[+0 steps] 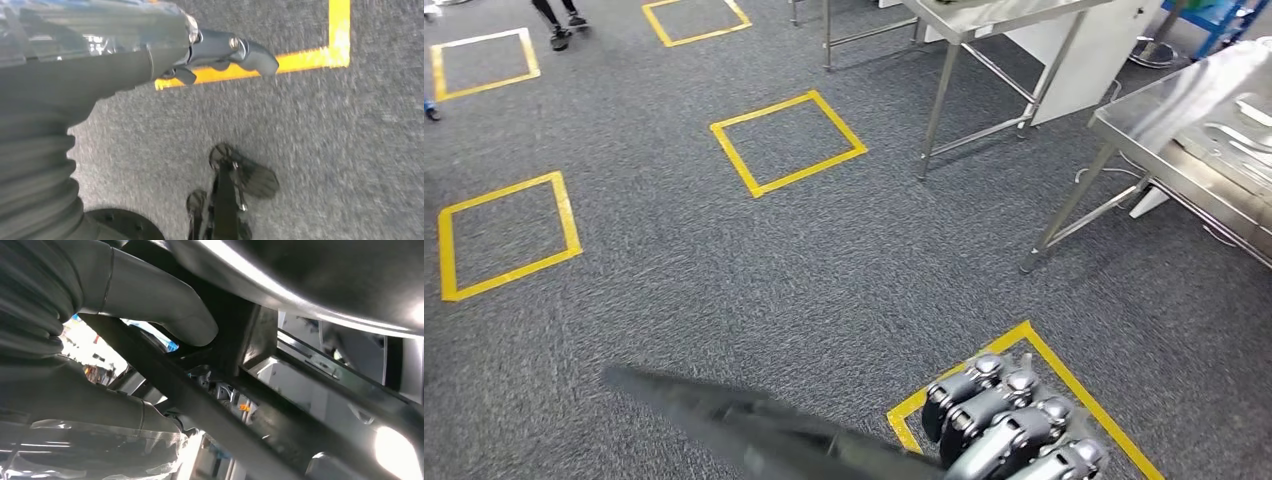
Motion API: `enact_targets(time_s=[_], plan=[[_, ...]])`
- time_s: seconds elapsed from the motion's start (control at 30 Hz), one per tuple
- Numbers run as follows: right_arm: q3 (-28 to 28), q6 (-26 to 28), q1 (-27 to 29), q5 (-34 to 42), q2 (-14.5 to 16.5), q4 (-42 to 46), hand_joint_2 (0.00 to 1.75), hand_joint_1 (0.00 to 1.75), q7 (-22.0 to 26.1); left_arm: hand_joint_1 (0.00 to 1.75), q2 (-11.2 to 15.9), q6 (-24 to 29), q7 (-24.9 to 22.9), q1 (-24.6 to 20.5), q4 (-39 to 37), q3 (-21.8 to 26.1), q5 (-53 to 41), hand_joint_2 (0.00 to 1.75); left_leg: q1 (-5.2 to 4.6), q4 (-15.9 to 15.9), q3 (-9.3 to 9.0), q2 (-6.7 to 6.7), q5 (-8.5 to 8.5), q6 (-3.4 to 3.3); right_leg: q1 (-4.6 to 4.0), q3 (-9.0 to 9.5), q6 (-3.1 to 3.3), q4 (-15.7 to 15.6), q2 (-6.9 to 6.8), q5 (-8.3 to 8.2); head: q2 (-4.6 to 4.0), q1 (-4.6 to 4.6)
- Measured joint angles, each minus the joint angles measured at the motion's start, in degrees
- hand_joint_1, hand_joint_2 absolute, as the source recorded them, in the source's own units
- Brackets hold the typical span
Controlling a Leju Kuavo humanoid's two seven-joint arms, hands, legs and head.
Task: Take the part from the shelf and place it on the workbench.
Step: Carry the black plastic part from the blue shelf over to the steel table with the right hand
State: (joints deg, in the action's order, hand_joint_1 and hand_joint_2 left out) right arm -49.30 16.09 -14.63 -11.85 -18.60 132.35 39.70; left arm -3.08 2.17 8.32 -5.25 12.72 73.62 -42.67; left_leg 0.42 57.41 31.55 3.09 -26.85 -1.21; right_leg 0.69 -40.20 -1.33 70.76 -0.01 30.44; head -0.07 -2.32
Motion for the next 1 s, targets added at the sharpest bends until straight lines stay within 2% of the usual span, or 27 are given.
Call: enact_targets(time_s=[0.07, 0.1, 0.13, 0.2, 0.23, 0.3, 0.37, 0.4, 0.43, 0.47, 0.5, 0.53, 0.6, 0.67, 0.73, 0.77, 0.8, 0.87, 0.9, 0.93, 0.97, 1.0], plan=[[0.04, -2.13, -0.54, 1.34, 0.76, 0.22, 1.75, 1.75, -0.09, 0.00, -0.44, 0.28, 0.42, -0.12, 0.00, 0.80, 0.68, 1.75, -0.12, 0.03, -0.39, 1.15, -0.32, 0.36, -0.35, 4.41, 0.49, -8.20, -2.40, -3.24, 0.00, 0.00], [0.22, -3.04, -0.84, 1.94, 1.29, 0.33, 1.75, 1.75, -0.14, 0.00, -0.63, 0.38, 0.58, -0.14, 0.00, 1.15, 0.91, 1.75, -0.18, 0.04, -0.57, 1.63, -0.48, 0.64, -0.62, 5.93, 0.79, -11.05, -3.40, -4.03, 0.00, 0.00], [0.52, -3.95, -1.08, 2.48, 1.82, 0.39, 1.75, 1.75, -0.18, 0.00, -0.79, 0.45, 0.74, -0.16, 0.00, 1.45, 1.03, 1.75, -0.22, 0.05, -0.73, 2.12, -0.64, 0.95, -0.90, 6.60, 1.06, -12.46, -3.95, -4.20, 0.00, 0.00], [1.68, -6.32, -1.32, 3.63, 2.82, 0.39, 1.75, 1.75, -0.20, 0.00, -1.09, 0.24, 1.23, -0.31, -0.01, 1.86, 0.92, 1.75, -0.21, -0.11, -1.07, 3.23, -0.81, 1.61, -1.17, 6.52, 1.56, -12.84, -2.90, -4.21, 0.00, 0.00], [2.66, -7.87, -1.29, 4.24, 3.38, 0.38, 1.75, 1.75, -0.20, 0.00, -1.21, -0.05, 1.61, -0.46, -0.01, 1.95, 0.68, 1.75, -0.10, 0.01, -1.23, 3.19, -1.03, 1.92, -1.07, 6.64, 1.85, -13.13, -2.25, -4.39, 0.00, 0.00], [5.36, -11.36, -1.26, 5.29, 4.61, 0.27, 1.75, 1.75, -0.15, 0.00, -1.38, -1.06, 2.67, -0.68, 0.00, 1.94, -0.27, 1.75, 0.09, 2.73, -0.33, 1.12, -2.99, 2.37, -0.68, 7.03, 2.50, -13.77, -1.01, -4.81, 0.00, -0.01], [8.67, -14.34, -1.14, 5.67, 5.70, -0.04, 1.75, 1.75, -0.05, 0.00, -1.44, -2.20, 3.70, -0.60, 0.00, 1.64, -1.53, 1.75, 0.26, 9.86, 3.00, -1.61, -6.63, 2.57, -0.54, 7.14, 2.87, -13.93, 0.27, -4.98, 0.00, -0.02], [10.38, -15.35, -0.96, 5.57, 6.11, -0.25, 1.75, 1.75, -0.01, 0.00, -1.45, -2.74, 4.05, -0.49, 0.00, 1.32, -2.15, 1.75, 0.28, 13.56, 4.88, -2.14, -7.97, 2.66, -0.57, 7.12, 2.94, -13.89, 1.02, -4.99, 0.00, -0.02], [12.04, -15.98, -0.71, 5.35, 6.46, -0.49, 1.75, 1.75, 0.03, 0.00, -1.43, -3.15, 4.27, -0.40, 0.00, 0.92, -2.67, 1.75, 0.27, 15.88, 6.23, -2.38, -8.32, 2.69, -0.62, 7.13, 2.95, -13.83, 1.82, -4.98, 0.00, -0.02], [13.57, -16.28, -0.44, 5.13, 6.76, -0.75, 1.75, 1.75, 0.06, 0.00, -1.40, -3.50, 4.34, -0.37, 0.00, 0.48, -3.08, 1.75, 0.27, 16.03, 6.61, -2.50, -7.47, 2.67, -0.65, 7.16, 2.93, -13.75, 2.63, -4.96, 0.00, -0.02], [14.91, -16.39, -0.17, 4.98, 7.03, -1.03, 1.75, 1.75, 0.08, 0.00, -1.35, -3.77, 4.27, -0.42, 0.00, 0.07, -3.37, 1.75, 0.28, 13.94, 5.97, -2.69, -5.60, 2.59, -0.66, 7.21, 2.88, -13.66, 3.43, -4.92, 0.00, -0.02], [16.03, -16.39, 0.03, 5.01, 7.24, -1.30, 1.75, 1.75, 0.08, 0.00, -1.26, -3.90, 4.10, -0.54, 0.00, -0.28, -3.52, 1.75, 0.29, 10.19, 4.50, -3.23, -3.20, 2.46, -0.64, 7.27, 2.79, -13.56, 4.18, -4.86, 0.00, -0.02], [17.61, -16.38, 0.11, 5.64, 7.51, -1.85, 1.75, 1.75, 0.08, 0.00, -1.02, -3.92, 3.66, -0.78, 0.00, -0.69, -3.48, 1.75, 0.39, 3.02, 1.55, -5.59, -0.19, 2.11, -0.66, 7.12, 2.39, -13.22, 5.57, -4.73, 0.00, -0.02], [18.51, -16.80, -0.02, 6.66, 7.71, -2.55, 1.75, 1.75, 0.08, 0.00, -0.77, -3.71, 3.33, -0.89, 0.00, -0.78, -3.17, 1.75, 0.31, 0.40, 0.52, -6.77, 0.10, 1.72, -0.51, 6.68, 1.72, -13.04, 6.79, -4.77, 0.00, -0.02], [19.21, -17.51, -0.14, 7.54, 7.88, -3.30, 1.75, 1.75, 0.08, 0.00, -0.68, -3.50, 3.18, -1.06, 0.00, -0.79, -2.89, 1.75, 0.30, -0.02, 0.34, -5.65, 0.34, 1.11, -0.28, 6.35, 1.00, -13.03, 7.57, -4.86, 0.01, -0.02], [19.54, -17.76, -0.25, 7.80, 7.96, -3.60, 1.75, 1.75, 0.09, 0.00, -0.64, -3.46, 3.17, -1.16, 0.00, -0.81, -2.83, 1.75, 0.38, -0.31, 0.19, -5.05, 0.53, 0.71, -0.34, 6.04, 0.74, -12.48, 6.78, -4.48, 0.01, -0.01], [19.81, -17.92, -0.43, 7.94, 8.00, -3.89, 1.75, 1.75, 0.10, 0.00, -0.62, -3.45, 3.16, -1.23, 0.00, -0.83, -2.77, 1.75, 0.45, -0.60, 0.04, -4.41, 0.70, 0.37, -0.44, 5.24, 0.54, -10.89, 5.37, -3.48, 0.01, -0.01], [20.23, -18.09, -0.73, 8.09, 8.11, -4.45, 1.75, 1.75, 0.12, 0.00, -0.55, -3.42, 3.16, -1.11, 0.00, -0.84, -2.67, 1.75, 0.33, -0.87, -0.06, -3.08, 0.76, -0.06, -0.45, 1.90, 0.26, -4.19, 1.92, -0.04, 0.00, 0.00], [20.39, -18.20, -0.81, 8.34, 8.16, -4.79, 1.75, 1.75, 0.13, 0.00, -0.53, -3.41, 3.13, -0.98, 0.00, -0.84, -2.59, 1.75, 0.23, -0.85, -0.05, -2.37, 0.69, -0.14, -0.29, -0.18, 0.10, -0.18, 1.09, 1.56, 0.00, -0.01], [20.61, -18.26, -0.84, 8.84, 8.20, -5.17, 1.75, 1.75, 0.13, 0.00, -0.51, -3.40, 3.10, -0.87, 0.00, -0.85, -2.49, 1.75, 0.17, -0.84, -0.06, -1.66, 0.60, -0.16, -0.11, -1.75, -0.06, 2.75, 0.72, 2.35, 0.00, -0.01], [20.92, -18.32, -0.97, 9.39, 8.22, -5.64, 1.75, 1.75, 0.12, 0.00, -0.51, -3.39, 3.06, -0.82, 0.00, -0.90, -2.32, 1.75, 0.14, -0.82, -0.11, -0.95, 0.49, -0.12, 0.04, -2.30, -0.18, 3.60, 0.51, 2.01, 0.01, -0.01], [21.27, -18.38, -1.12, 9.90, 8.22, -6.15, 1.75, 1.75, 0.12, 0.00, -0.51, -3.38, 3.02, -0.82, 0.00, -0.96, -2.16, 1.75, 0.14, -0.80, -0.21, -0.26, 0.36, -0.03, 0.14, -1.53, -0.25, 1.94, 0.21, 0.59, 0.01, -0.01]])
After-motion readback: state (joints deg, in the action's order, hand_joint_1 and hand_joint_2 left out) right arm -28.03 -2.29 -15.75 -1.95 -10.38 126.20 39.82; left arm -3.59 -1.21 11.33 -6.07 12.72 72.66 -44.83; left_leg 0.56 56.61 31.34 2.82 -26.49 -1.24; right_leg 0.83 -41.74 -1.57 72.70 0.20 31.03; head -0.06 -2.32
